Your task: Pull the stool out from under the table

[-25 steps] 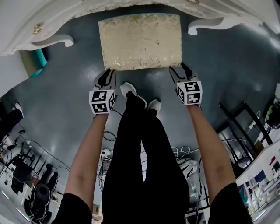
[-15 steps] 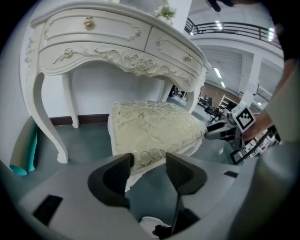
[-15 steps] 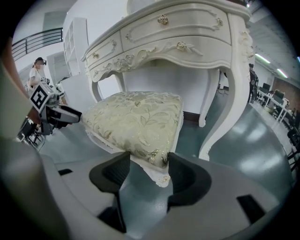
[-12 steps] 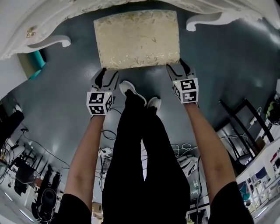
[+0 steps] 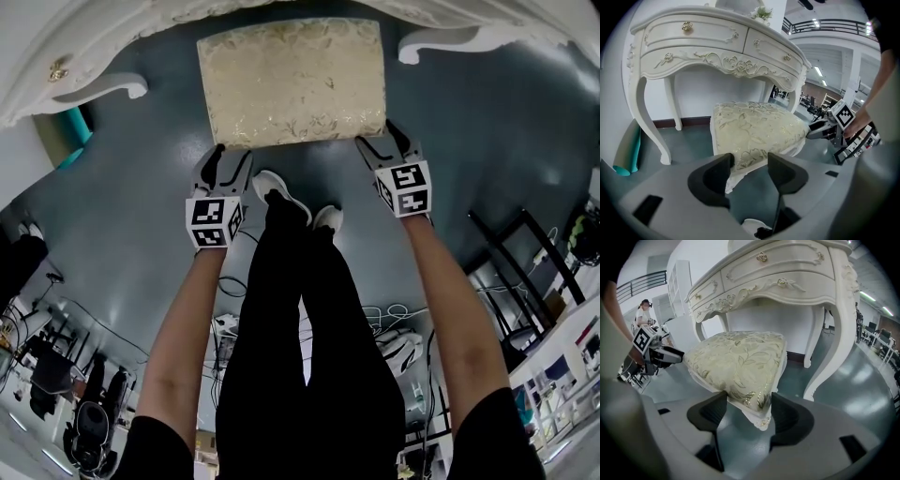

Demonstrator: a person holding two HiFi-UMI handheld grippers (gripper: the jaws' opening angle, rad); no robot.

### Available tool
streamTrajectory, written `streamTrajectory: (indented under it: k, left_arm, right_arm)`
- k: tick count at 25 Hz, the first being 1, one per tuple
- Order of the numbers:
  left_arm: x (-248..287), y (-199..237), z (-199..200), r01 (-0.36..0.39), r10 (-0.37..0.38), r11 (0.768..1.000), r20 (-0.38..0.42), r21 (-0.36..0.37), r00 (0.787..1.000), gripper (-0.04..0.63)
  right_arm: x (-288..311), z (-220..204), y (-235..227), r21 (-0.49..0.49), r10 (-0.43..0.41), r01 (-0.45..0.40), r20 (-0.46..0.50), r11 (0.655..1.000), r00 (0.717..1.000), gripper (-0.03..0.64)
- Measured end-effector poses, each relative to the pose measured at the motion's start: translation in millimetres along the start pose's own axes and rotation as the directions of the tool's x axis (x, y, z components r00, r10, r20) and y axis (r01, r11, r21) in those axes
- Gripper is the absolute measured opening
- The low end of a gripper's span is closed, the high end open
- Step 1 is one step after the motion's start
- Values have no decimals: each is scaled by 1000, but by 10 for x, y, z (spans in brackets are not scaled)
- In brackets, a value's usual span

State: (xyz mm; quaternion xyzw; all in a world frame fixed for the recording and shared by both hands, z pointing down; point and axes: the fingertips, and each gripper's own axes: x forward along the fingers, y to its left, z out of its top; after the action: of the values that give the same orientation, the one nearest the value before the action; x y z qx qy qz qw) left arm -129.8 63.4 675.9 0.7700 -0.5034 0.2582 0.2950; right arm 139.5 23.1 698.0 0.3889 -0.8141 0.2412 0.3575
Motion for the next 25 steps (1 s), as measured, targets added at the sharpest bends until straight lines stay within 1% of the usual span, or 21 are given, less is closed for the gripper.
streamTrajectory:
  k: [5, 9, 11, 13, 16, 17, 18, 19, 20, 23, 25]
  left_arm:
    - [46, 67, 5, -42, 42, 999, -26, 12, 999, 238]
    - [40, 102, 10, -65, 65, 998, -13, -13, 998, 239]
    - [42, 112, 23, -66, 66, 998, -9, -19, 998, 239]
    - [32, 103, 41, -57, 57, 998, -7, -10, 998, 241]
    - [15, 108, 45, -61, 61, 998, -18, 4, 998, 264]
    - [20, 142, 41, -69, 69, 998, -22, -2, 997, 295]
    - [33, 183, 36, -73, 73, 997, -27, -14, 997, 307]
    - [52, 217, 30, -68, 67, 997, -32, -27, 997, 326]
    - [77, 237, 24, -54, 53, 998, -38, -37, 998, 331]
    - [150, 236, 12, 16, -19, 997, -47, -76, 999, 334]
    - [163, 236, 15, 55, -59, 994, -37, -96, 998, 333]
  right_arm:
    - [7, -3, 3, -14, 13, -13, -13, 1000, 1000, 295]
    - [19, -15, 29, -14, 14, -14, -17, 1000, 1000, 293]
    - [18, -17, 45, -12, 13, -13, -13, 1000, 1000, 293]
    - [12, -17, 60, 4, 10, -10, -4, 1000, 1000, 294]
    - [4, -25, 63, 47, -7, 6, 7, 999, 1000, 296]
    - [13, -38, 49, 72, -11, 11, 8, 997, 1000, 299]
    - [26, -57, 28, 106, -11, 10, 10, 994, 1000, 312]
    - [39, -76, 8, 138, -7, 6, 12, 990, 1000, 334]
    - [50, -85, -5, 155, 0, -2, 15, 988, 1000, 348]
    - [72, -75, -5, 132, 40, -42, 17, 990, 999, 347]
    - [88, -68, 8, 139, 77, -79, 15, 987, 997, 347]
